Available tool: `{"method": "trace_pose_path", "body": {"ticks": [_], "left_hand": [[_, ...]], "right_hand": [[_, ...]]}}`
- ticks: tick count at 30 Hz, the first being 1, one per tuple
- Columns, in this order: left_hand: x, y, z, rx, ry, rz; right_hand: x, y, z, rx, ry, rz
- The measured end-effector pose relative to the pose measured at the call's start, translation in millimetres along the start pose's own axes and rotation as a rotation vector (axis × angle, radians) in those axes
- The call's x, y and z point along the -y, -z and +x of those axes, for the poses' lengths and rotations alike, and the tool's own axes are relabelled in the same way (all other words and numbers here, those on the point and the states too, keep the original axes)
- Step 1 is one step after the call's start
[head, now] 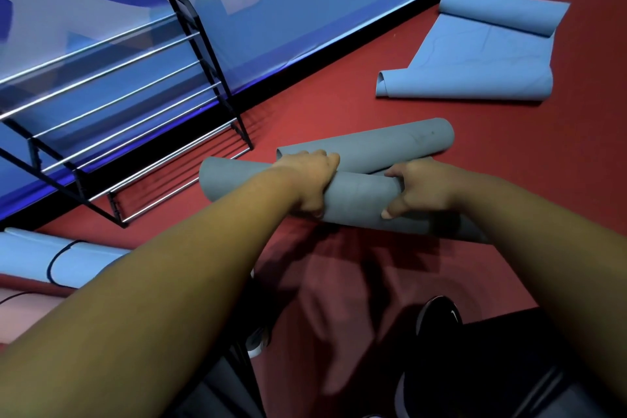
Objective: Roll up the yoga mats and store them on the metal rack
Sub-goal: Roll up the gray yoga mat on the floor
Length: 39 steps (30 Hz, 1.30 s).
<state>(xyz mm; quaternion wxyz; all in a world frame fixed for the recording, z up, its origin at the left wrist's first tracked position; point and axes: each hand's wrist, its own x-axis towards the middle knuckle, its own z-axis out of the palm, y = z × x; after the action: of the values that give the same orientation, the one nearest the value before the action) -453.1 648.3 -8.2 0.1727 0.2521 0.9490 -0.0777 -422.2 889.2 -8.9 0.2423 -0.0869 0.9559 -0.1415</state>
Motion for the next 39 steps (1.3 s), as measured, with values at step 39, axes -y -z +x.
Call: {"method": "trace_pose_path", "body": {"ticks": [39], "left_hand": [[4,-11,2,0.1,-0.022,-0.142]], "right_hand": [[1,-19,15,-0.095,0.076,-0.071]]}}
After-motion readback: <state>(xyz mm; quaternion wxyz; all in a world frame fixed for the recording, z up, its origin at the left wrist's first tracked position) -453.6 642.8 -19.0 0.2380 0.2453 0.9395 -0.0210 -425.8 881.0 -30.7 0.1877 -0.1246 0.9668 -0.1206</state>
